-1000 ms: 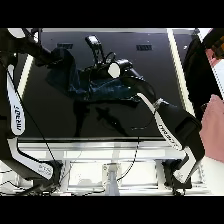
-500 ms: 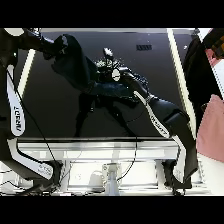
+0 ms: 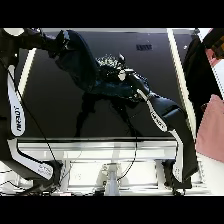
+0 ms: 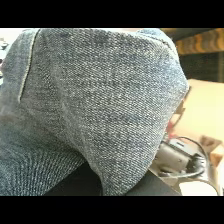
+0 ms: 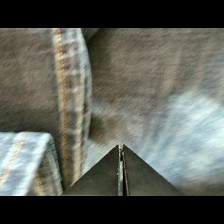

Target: Fold the clothes and pants, and hang the long-sleeved shirts on hangers.

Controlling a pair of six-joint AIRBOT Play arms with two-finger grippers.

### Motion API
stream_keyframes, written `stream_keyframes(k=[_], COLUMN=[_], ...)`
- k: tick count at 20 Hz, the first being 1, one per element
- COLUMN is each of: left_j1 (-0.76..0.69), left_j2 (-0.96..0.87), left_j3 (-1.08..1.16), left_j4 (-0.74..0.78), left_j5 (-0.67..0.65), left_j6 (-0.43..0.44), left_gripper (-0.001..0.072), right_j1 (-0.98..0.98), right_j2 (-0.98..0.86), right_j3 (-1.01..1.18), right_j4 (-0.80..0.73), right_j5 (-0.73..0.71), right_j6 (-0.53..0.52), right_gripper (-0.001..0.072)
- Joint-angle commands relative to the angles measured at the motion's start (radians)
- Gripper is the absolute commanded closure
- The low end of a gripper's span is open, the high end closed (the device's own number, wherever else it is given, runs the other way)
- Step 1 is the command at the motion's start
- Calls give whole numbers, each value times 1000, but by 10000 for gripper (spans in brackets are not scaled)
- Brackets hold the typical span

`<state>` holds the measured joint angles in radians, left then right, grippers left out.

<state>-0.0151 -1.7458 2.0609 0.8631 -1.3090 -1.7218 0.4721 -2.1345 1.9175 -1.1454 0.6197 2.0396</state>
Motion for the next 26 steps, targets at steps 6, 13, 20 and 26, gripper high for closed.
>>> stream_keyframes(k=[6,13,20,26], left_j1=[-149,-278,-264,-420], left_j2=[-11,-69,-75,-143], left_j3=[-53,-53,-53,-53], left_j4=[235,346,524,505], left_j5=[174,514,455,475], left_j6=[-9,-246,-387,-396], left_gripper=[673,674,674,673], right_j1=[-149,-273,-332,-327], right_j2=[110,251,291,300], right_j3=[0,0,0,0], right_j4=[-39,-40,-42,-37], right_j5=[231,396,469,557], right_j6=[-113,-282,-337,-359], right_gripper=[660,660,660,659])
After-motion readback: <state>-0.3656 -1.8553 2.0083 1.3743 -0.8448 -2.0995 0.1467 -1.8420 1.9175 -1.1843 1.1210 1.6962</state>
